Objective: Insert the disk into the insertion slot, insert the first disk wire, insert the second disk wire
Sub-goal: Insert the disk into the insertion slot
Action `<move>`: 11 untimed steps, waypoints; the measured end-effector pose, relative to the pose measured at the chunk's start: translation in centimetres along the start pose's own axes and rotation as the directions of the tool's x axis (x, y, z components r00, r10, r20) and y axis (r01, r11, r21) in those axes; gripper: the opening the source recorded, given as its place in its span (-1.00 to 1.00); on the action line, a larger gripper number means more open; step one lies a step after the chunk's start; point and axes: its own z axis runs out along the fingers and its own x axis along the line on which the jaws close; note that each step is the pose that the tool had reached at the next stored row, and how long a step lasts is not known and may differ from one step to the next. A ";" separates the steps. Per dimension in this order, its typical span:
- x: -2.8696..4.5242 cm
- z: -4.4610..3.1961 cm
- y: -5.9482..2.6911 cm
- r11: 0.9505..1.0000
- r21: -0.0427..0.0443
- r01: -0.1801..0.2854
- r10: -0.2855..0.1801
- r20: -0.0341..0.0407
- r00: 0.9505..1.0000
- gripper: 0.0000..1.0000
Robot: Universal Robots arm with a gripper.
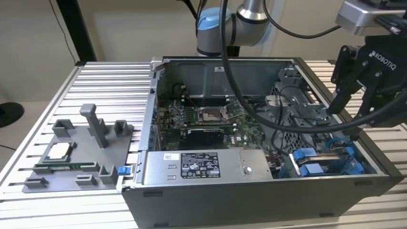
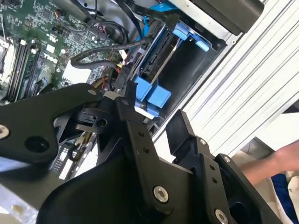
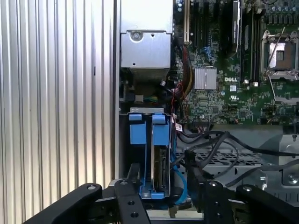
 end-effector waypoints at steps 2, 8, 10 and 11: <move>-0.46 0.00 0.05 1.000 0.000 0.000 0.000 0.000 1.000 1.00; -1.00 0.61 0.35 1.000 0.003 0.000 0.000 0.000 1.000 1.00; -1.01 0.97 0.34 1.000 0.003 0.000 0.000 0.000 1.000 1.00; -1.06 1.14 0.35 1.000 0.003 0.002 -0.002 0.000 1.000 1.00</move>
